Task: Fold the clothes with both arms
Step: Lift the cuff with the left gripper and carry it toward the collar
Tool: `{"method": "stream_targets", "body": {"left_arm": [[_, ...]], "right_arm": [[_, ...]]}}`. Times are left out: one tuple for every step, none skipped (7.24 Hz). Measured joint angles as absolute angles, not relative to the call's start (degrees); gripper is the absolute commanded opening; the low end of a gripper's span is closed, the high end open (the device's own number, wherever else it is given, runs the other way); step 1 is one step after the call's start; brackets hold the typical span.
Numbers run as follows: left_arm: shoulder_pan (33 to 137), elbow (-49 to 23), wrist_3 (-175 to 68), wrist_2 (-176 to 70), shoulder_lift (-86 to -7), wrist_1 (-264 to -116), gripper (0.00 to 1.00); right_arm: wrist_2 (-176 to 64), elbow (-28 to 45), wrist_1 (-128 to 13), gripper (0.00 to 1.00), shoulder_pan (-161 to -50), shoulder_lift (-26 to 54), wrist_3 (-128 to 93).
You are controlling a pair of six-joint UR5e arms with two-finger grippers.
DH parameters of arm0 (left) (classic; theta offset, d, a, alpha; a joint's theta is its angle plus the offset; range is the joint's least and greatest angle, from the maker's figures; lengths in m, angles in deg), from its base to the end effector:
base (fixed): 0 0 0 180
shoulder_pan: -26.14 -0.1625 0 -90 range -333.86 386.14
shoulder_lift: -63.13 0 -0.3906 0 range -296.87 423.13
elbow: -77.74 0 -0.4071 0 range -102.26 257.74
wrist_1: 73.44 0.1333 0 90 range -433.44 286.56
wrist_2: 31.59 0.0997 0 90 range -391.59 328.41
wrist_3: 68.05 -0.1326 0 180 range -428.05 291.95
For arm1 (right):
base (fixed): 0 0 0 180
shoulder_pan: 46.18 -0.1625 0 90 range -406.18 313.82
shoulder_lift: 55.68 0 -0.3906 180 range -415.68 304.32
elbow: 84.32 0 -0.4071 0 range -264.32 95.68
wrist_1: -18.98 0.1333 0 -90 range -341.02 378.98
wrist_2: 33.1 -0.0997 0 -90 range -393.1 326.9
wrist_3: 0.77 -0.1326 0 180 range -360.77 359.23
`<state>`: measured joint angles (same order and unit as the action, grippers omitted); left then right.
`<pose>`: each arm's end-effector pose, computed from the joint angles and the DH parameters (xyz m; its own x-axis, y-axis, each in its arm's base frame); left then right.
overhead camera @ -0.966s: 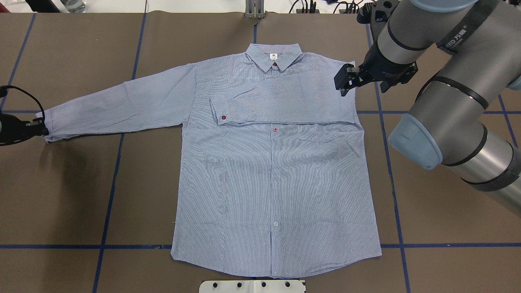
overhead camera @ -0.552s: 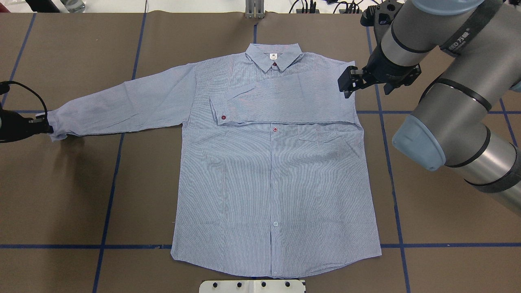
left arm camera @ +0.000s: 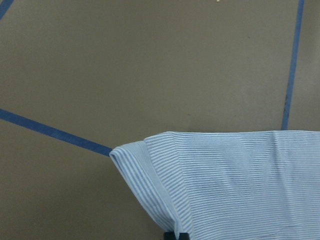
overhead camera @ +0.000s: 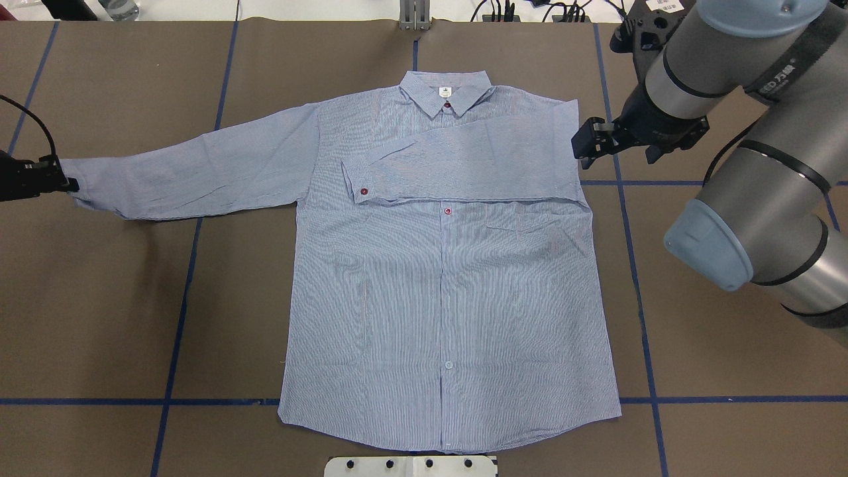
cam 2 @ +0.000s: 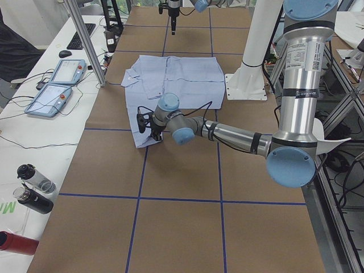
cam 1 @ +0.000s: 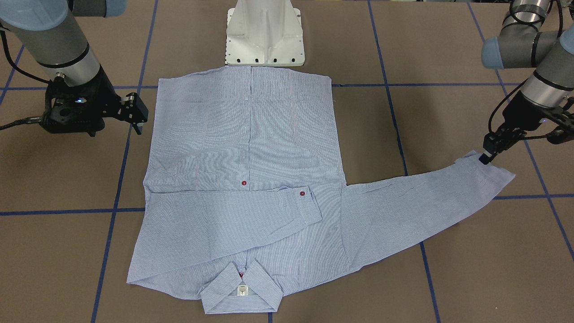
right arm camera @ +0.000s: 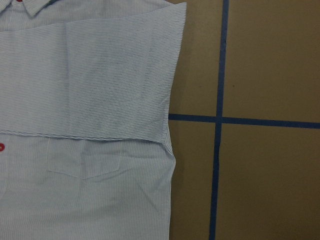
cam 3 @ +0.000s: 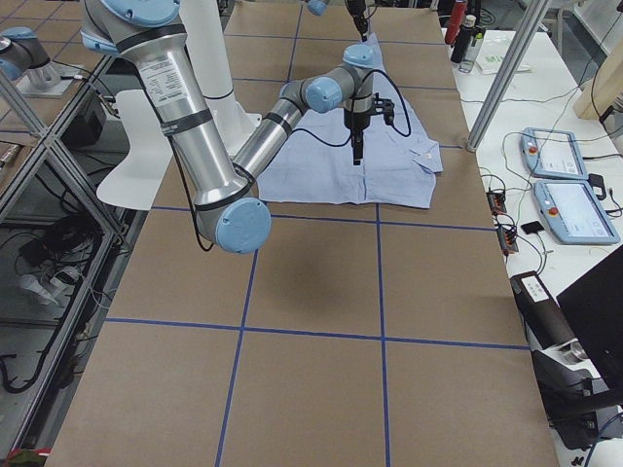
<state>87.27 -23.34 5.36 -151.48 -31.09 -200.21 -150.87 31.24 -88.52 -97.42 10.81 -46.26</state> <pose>0.2180 -0.5346 0.4366 0.4470 -0.2981 -0.8434 0.4610 0.8848 -0.0684 -0.3004 -0.4884 0.2609 0.7570 -0.0479 0.6516 -0.0092 0.9964 0.0839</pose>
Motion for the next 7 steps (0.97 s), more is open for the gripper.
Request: {"method": "stream_targets", "body": {"left_arm": [[87.29, -25.62, 6.33, -151.42, -35.81, -192.89, 0.00], [86.99, -26.24, 8.86, -151.23, -41.23, -186.95, 0.00], [85.64, -25.39, 13.14, -151.14, -47.05, -183.12, 0.00], [83.58, -24.01, 17.87, -151.11, -52.13, -181.19, 0.00], [81.89, -23.05, 22.00, -151.27, -56.46, -180.37, 0.00], [80.28, -22.53, 25.75, -151.47, -60.30, -179.91, 0.00], [78.47, -21.48, 30.06, -151.56, -64.48, -179.57, 0.00]], "right_arm": [[-150.87, 31.61, -88.53, 1.00, -98.13, 12.98, -44.05], [-150.90, 31.90, -88.52, 1.00, -99.34, 15.34, -40.46], [-151.20, 32.20, -88.36, 1.00, -100.80, 17.58, -36.84], [-152.32, 32.41, -88.19, 1.00, -102.64, 19.31, -33.47], [-154.08, 32.45, -88.09, 1.00, -104.56, 20.64, -30.85], [-155.29, 32.46, -88.05, 1.00, -105.72, 21.60, -29.53], [-155.80, 32.44, -88.04, 1.00, -106.22, 22.05, -28.99]]}}
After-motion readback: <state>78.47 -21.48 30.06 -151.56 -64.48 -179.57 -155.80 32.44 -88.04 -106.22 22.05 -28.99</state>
